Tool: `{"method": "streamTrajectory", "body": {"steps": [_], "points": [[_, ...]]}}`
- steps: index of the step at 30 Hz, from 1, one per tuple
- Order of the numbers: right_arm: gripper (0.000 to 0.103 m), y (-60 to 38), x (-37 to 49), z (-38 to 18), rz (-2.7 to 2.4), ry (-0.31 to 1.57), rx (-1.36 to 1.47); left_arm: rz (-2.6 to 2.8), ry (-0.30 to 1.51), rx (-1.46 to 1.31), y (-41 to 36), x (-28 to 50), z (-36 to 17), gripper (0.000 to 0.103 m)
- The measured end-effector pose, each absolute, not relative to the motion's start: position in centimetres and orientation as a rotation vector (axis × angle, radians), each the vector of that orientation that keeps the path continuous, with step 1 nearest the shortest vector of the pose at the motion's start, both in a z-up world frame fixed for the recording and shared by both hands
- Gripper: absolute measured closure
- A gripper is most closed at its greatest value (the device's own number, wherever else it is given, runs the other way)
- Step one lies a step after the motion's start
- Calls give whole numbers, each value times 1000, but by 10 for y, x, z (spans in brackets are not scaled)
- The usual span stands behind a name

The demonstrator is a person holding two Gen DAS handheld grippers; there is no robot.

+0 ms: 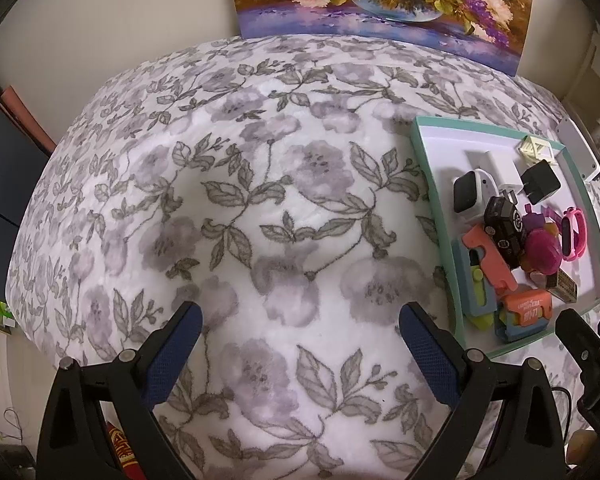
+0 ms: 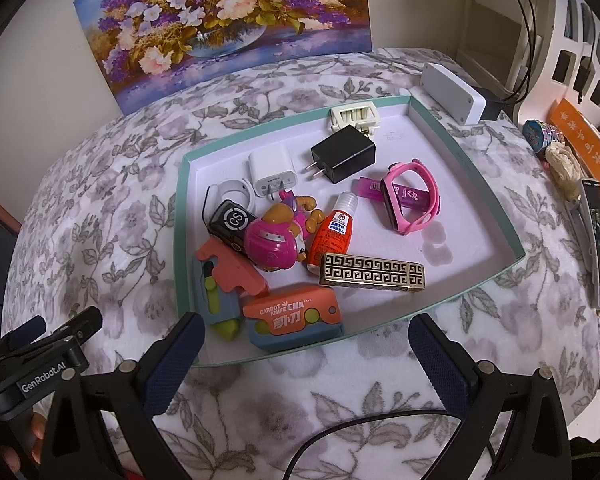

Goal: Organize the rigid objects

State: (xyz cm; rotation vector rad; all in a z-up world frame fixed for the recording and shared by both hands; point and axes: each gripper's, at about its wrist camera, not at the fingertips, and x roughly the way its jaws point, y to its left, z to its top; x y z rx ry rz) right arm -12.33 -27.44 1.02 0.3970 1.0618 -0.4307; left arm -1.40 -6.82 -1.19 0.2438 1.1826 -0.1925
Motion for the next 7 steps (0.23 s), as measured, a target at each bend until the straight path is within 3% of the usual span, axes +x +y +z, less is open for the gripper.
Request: {"method": "streamTrajectory", "body": {"steps": [7], "points": [[0,-272,-125,8,-431,1065,398,-201,1178,237,-68,-15,-11,4]]}}
